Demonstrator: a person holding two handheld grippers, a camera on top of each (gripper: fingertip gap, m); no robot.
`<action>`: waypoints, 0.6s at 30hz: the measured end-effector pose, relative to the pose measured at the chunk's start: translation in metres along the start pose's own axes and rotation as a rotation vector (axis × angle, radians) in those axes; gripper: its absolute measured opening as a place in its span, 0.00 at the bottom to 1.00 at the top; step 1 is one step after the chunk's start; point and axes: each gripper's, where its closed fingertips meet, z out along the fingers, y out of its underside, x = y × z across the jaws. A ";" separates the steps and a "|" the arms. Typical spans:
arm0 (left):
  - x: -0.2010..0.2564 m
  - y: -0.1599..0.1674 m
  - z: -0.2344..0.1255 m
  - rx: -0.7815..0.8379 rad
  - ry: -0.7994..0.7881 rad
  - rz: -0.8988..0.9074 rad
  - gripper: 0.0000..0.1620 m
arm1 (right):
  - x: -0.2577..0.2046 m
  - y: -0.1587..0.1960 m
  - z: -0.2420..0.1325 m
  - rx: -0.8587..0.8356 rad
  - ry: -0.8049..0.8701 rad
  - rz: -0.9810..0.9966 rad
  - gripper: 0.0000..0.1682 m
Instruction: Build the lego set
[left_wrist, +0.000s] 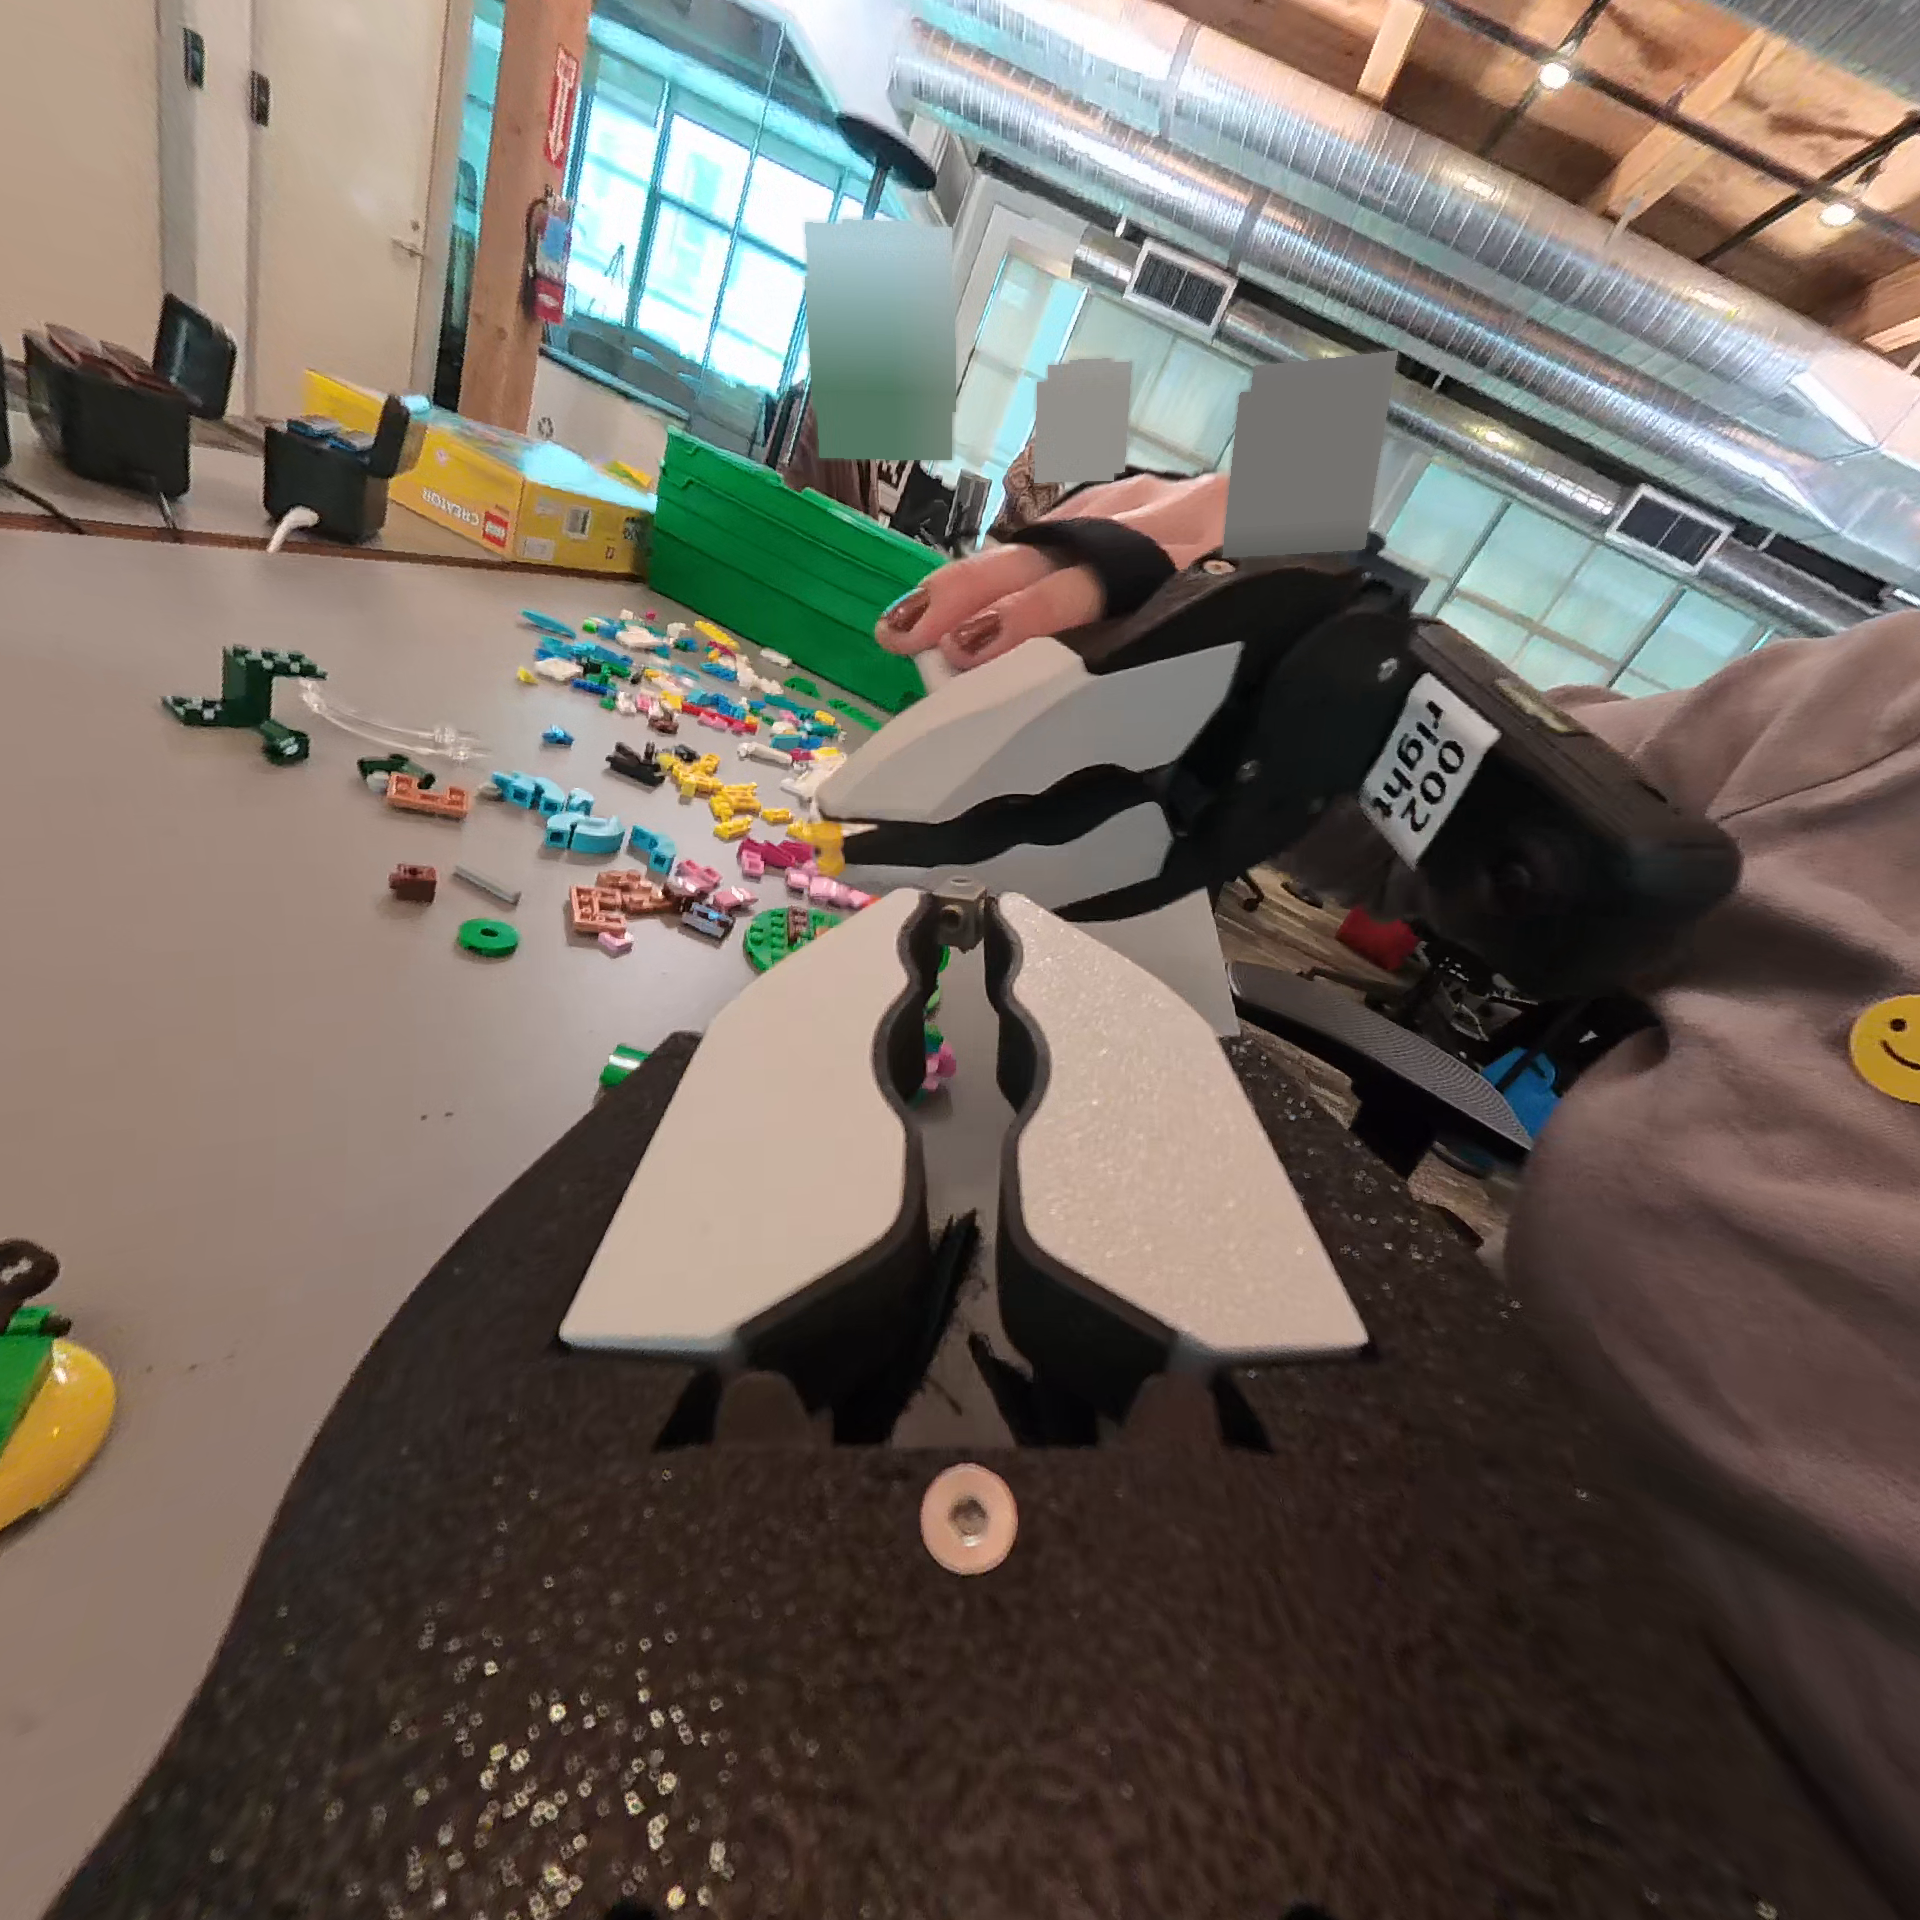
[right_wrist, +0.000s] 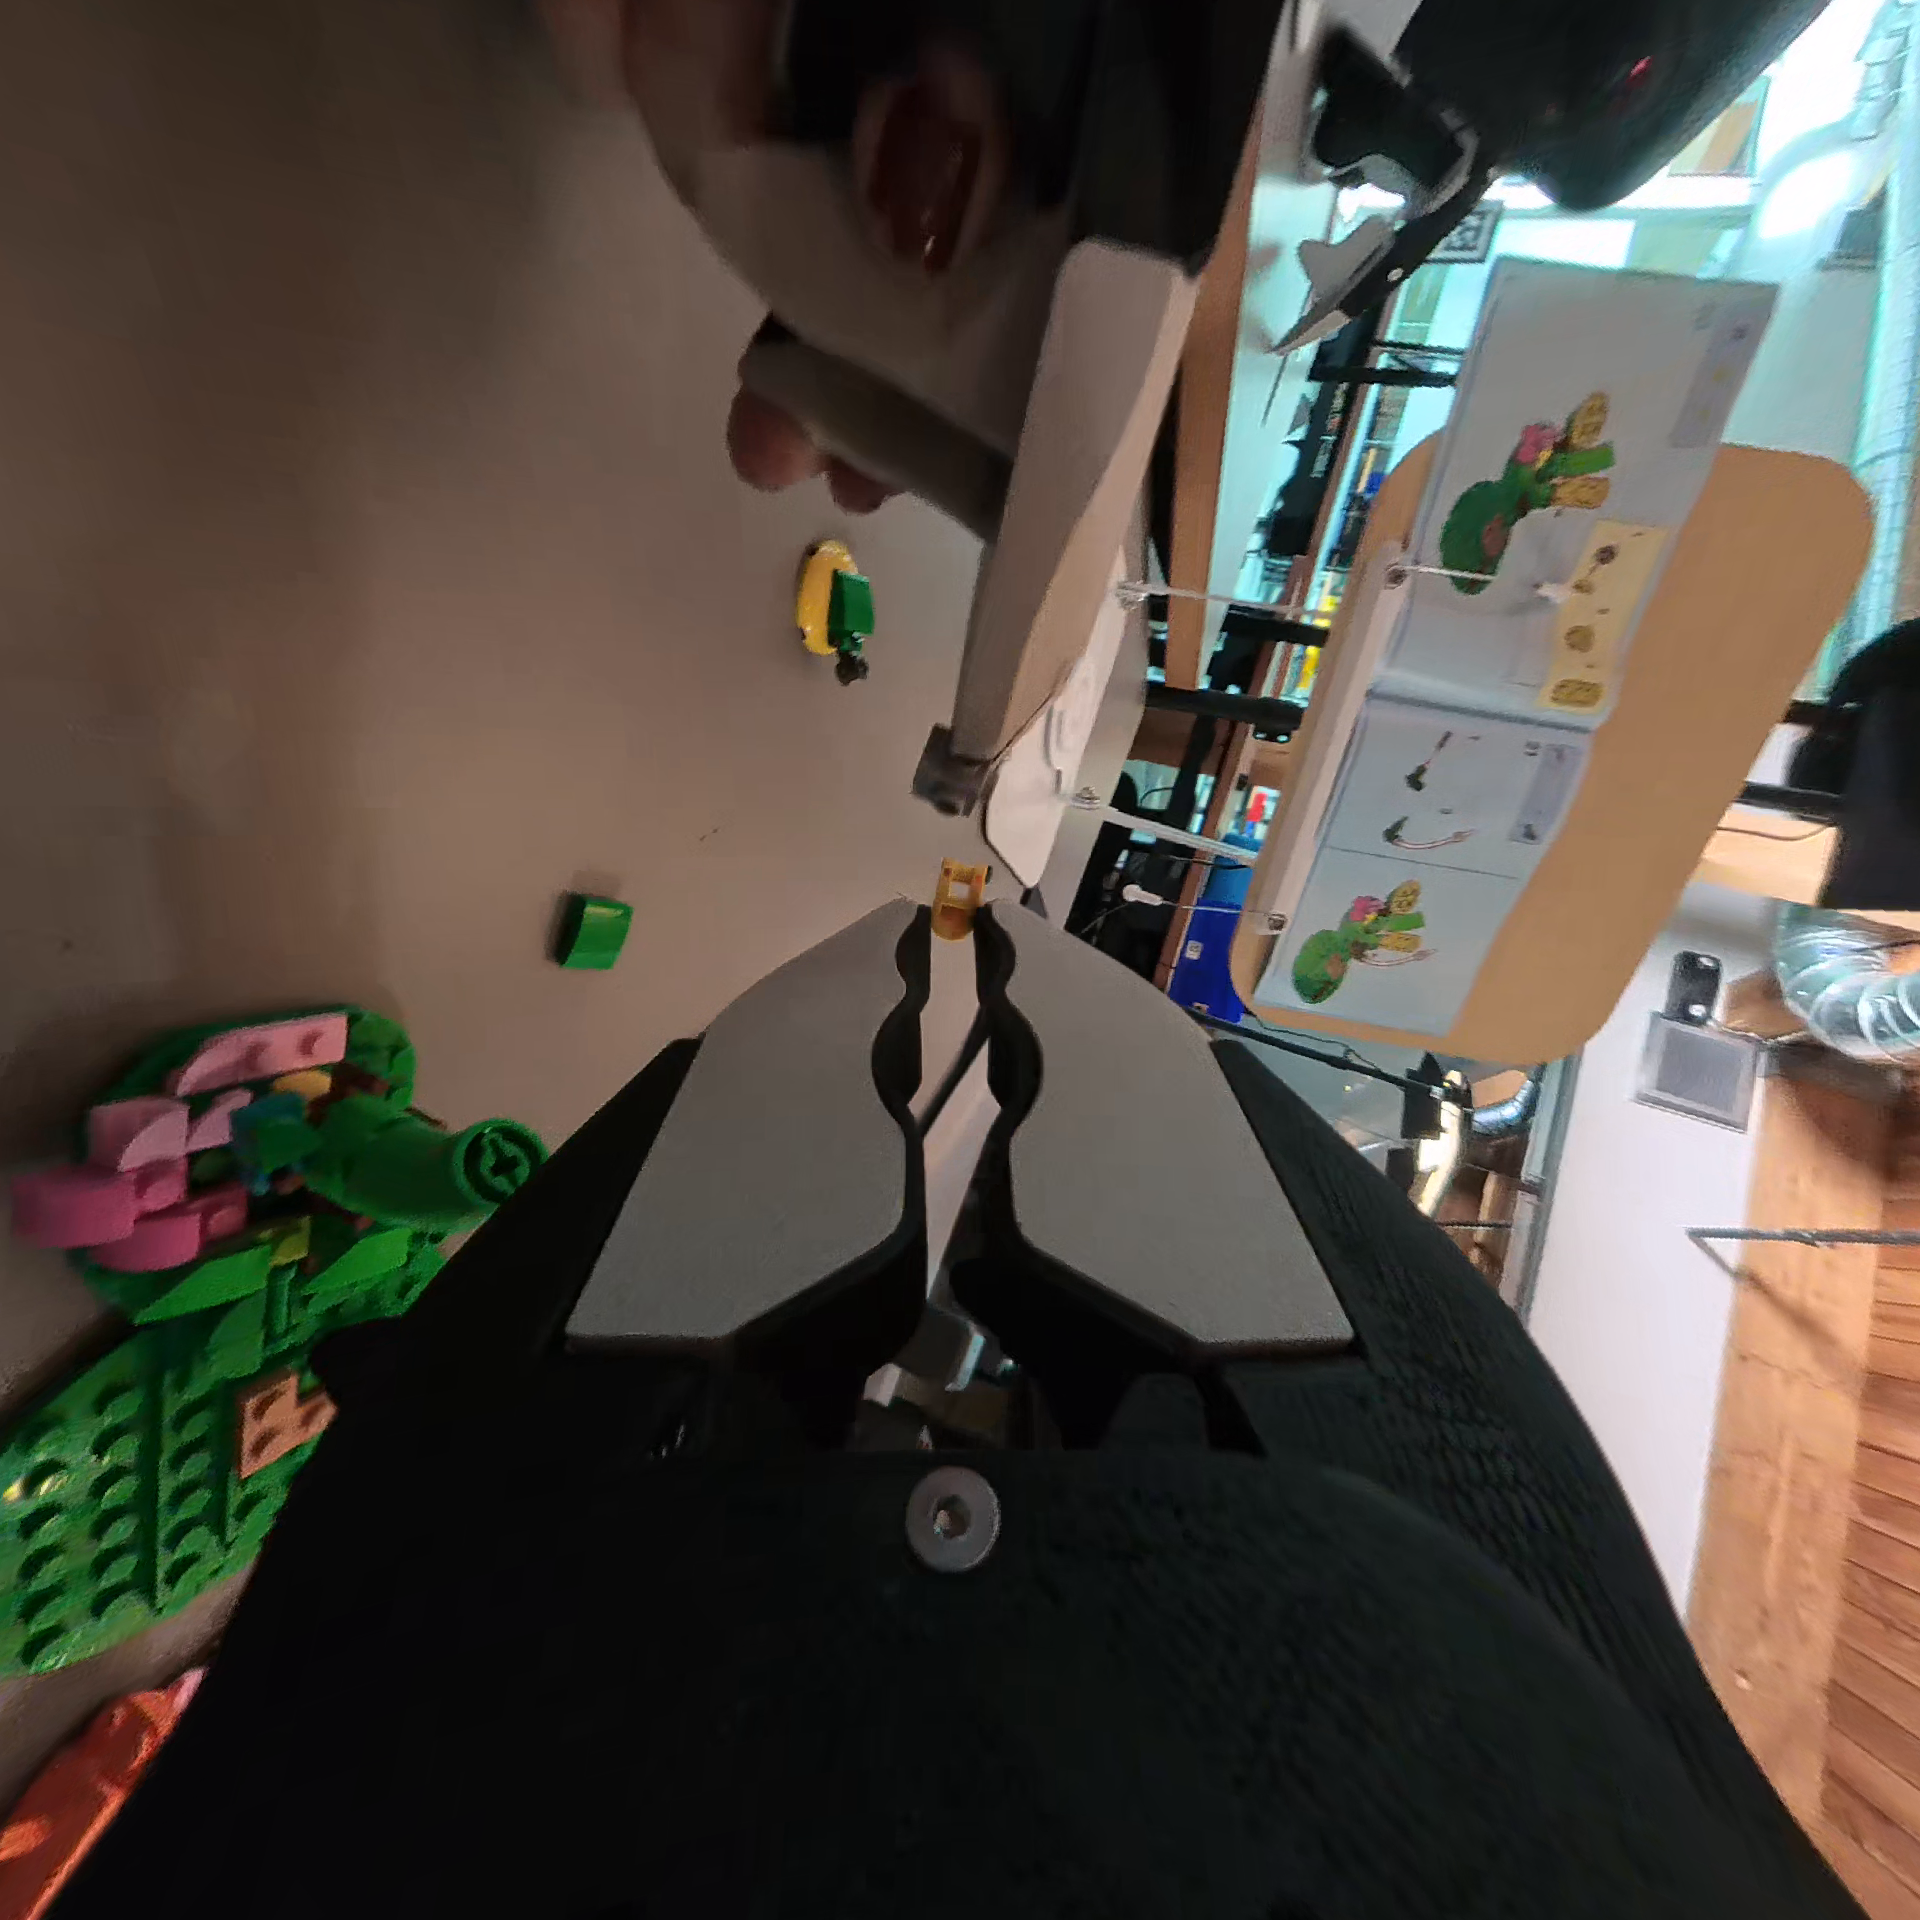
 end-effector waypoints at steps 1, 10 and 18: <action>0.001 -0.002 0.000 0.012 0.004 0.002 0.05 | 0.003 -0.003 -0.001 0.006 0.013 -0.004 0.04; -0.001 -0.006 0.000 0.043 -0.004 -0.005 0.05 | 0.013 -0.020 -0.011 0.051 0.117 -0.144 0.04; -0.004 -0.008 -0.004 0.048 -0.023 -0.014 0.05 | 0.013 -0.023 -0.013 0.001 0.193 -0.359 0.03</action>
